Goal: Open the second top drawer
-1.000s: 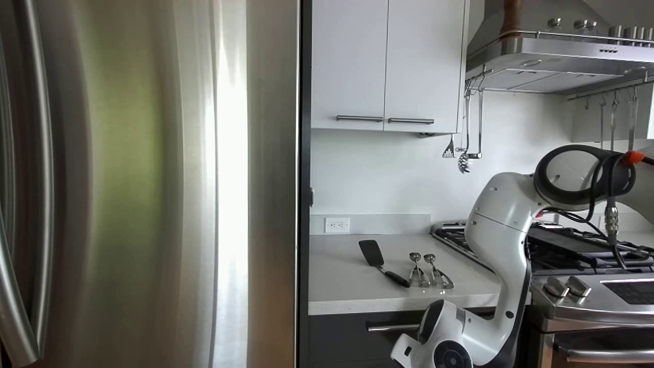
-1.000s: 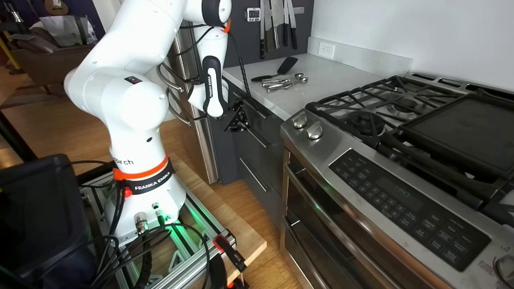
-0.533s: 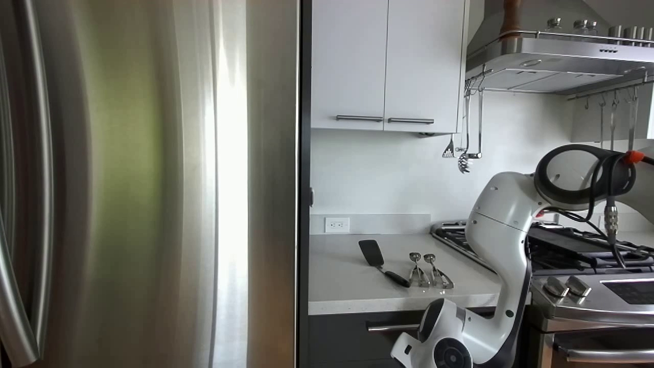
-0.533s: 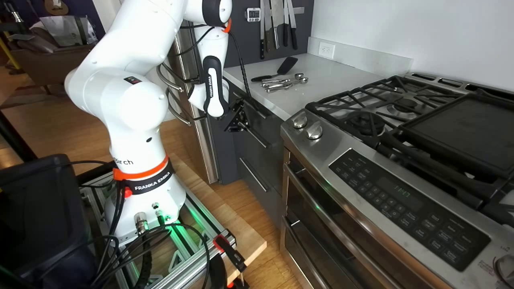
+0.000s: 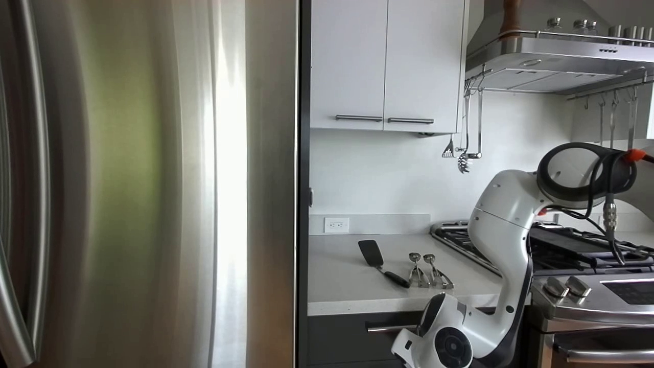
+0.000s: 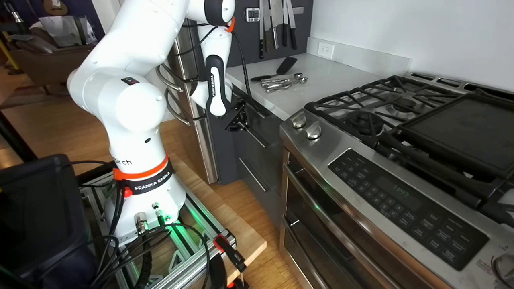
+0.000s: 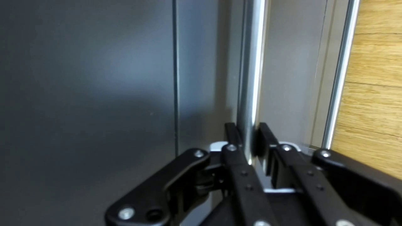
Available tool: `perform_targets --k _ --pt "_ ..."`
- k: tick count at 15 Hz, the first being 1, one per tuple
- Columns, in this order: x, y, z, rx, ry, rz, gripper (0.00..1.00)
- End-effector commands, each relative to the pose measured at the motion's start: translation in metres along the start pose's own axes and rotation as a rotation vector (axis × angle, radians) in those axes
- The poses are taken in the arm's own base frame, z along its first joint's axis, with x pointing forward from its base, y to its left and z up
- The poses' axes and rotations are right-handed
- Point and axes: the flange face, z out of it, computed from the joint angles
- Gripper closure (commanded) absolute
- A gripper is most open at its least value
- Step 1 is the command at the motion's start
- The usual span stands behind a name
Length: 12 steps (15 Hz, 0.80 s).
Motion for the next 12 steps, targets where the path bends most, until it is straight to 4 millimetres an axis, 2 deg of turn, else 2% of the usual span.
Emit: perform_targets --k 1,7,12 --pt "0.003 -0.053 -0.028 0.142 0.036 -0.039 0.95" --pt "0.005 -0.065 -0.05 0.159 0.054 -0.054 0.95" --pt "0.018 -0.069 -0.074 0.137 0.123 -0.05 0.95"
